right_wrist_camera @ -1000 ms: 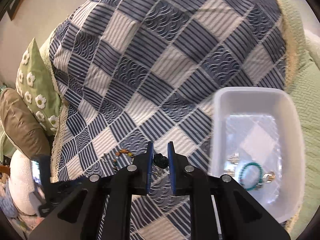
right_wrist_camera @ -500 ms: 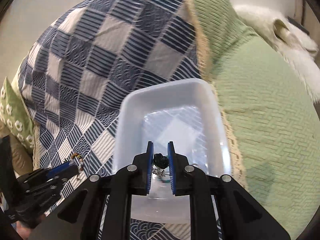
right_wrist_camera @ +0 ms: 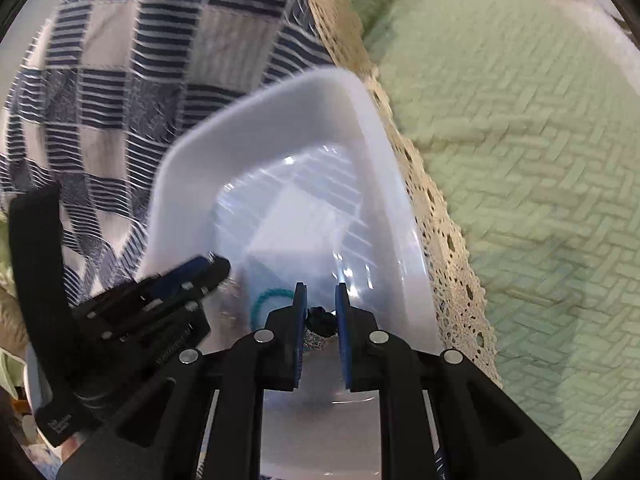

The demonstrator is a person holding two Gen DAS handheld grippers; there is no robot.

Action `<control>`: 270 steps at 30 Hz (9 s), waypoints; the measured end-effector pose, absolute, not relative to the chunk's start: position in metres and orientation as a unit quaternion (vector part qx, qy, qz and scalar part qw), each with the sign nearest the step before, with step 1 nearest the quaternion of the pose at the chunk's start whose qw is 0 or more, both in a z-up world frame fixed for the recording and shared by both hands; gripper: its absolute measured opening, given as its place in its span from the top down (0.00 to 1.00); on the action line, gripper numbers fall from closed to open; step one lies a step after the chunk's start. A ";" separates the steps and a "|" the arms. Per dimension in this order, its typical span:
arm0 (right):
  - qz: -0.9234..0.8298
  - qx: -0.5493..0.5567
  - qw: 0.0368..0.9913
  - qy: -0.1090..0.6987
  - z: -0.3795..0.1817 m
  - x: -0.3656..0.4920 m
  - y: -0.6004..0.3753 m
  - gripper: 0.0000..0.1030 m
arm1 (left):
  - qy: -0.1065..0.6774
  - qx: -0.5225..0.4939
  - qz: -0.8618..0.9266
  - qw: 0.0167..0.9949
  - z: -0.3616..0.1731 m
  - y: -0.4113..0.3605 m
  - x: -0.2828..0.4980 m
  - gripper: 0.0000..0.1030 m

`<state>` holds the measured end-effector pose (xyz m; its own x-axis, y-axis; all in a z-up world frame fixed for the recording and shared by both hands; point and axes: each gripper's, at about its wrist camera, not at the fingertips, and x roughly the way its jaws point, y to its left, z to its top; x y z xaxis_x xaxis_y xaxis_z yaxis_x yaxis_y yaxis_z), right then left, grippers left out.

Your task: Organize jewelry

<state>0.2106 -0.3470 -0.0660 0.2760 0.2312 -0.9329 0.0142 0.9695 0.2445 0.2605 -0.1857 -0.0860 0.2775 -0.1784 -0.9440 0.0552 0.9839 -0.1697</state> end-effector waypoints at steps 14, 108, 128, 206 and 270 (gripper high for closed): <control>0.077 0.114 0.787 0.601 -0.069 0.210 -0.342 0.85 | 0.544 -0.074 -0.046 0.835 -0.053 -0.165 0.250 0.52; 0.185 -0.090 0.790 0.578 -0.115 0.162 -0.023 0.50 | 0.559 -0.233 0.141 0.783 -0.078 0.148 0.107 0.79; 0.207 -0.049 0.841 0.497 -0.010 0.150 -0.091 0.90 | 0.532 -0.196 0.108 0.816 -0.028 0.129 0.104 0.79; 0.031 0.023 0.872 0.487 0.009 0.134 -0.293 0.16 | 0.503 -0.021 -0.030 0.864 0.016 -0.126 0.134 0.17; -0.003 -0.053 0.877 0.477 -0.027 0.063 -0.262 0.14 | 0.485 0.006 -0.024 0.874 0.002 -0.113 0.110 0.15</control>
